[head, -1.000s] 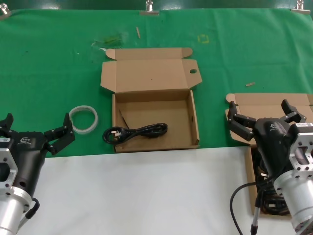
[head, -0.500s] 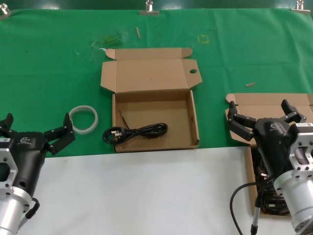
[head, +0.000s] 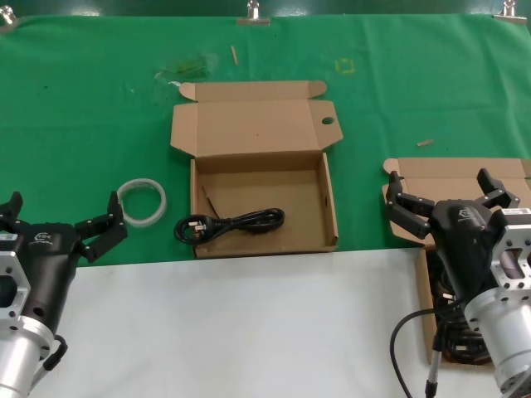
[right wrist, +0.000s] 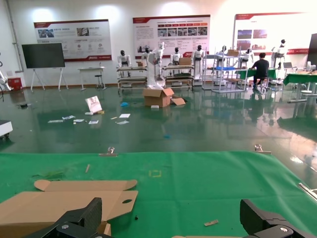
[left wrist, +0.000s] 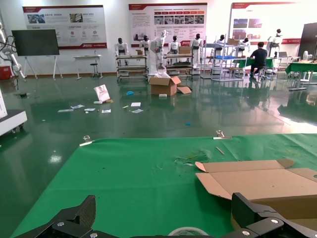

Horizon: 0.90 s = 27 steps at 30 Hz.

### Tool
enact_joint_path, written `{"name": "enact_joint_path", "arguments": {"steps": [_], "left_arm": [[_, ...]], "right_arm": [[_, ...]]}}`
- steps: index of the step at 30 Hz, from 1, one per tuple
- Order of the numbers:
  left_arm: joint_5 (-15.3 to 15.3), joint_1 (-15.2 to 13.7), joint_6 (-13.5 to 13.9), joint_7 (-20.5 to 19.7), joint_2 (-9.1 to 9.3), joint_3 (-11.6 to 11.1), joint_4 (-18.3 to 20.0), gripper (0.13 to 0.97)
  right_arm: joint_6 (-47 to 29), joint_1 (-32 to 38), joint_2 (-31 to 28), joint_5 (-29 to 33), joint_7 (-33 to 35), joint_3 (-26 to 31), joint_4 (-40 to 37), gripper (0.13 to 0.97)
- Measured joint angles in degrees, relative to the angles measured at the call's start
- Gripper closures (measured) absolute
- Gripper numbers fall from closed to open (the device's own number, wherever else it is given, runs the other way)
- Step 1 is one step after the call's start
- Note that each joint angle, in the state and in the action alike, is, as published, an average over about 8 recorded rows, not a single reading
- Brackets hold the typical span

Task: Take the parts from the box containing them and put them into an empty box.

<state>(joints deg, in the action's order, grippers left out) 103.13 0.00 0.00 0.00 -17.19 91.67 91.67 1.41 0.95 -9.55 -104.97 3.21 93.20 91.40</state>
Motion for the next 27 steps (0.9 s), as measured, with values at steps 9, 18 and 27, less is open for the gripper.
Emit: {"name": "enact_joint_path", "arguments": {"steps": [9,18,27], "left_arm": [[0.00,0.00,0.00,0.00,0.00,0.00,0.00,0.132],[0.00,0.00,0.00,0.00,0.00,0.00,0.00,0.132],[0.00,0.00,0.00,0.00,0.00,0.00,0.00,0.132]], "right_arm": [[0.00,0.00,0.00,0.00,0.00,0.00,0.00,0.129],[0.00,0.00,0.00,0.00,0.00,0.00,0.00,0.129],[0.00,0.00,0.00,0.00,0.00,0.00,0.00,0.129]]}}
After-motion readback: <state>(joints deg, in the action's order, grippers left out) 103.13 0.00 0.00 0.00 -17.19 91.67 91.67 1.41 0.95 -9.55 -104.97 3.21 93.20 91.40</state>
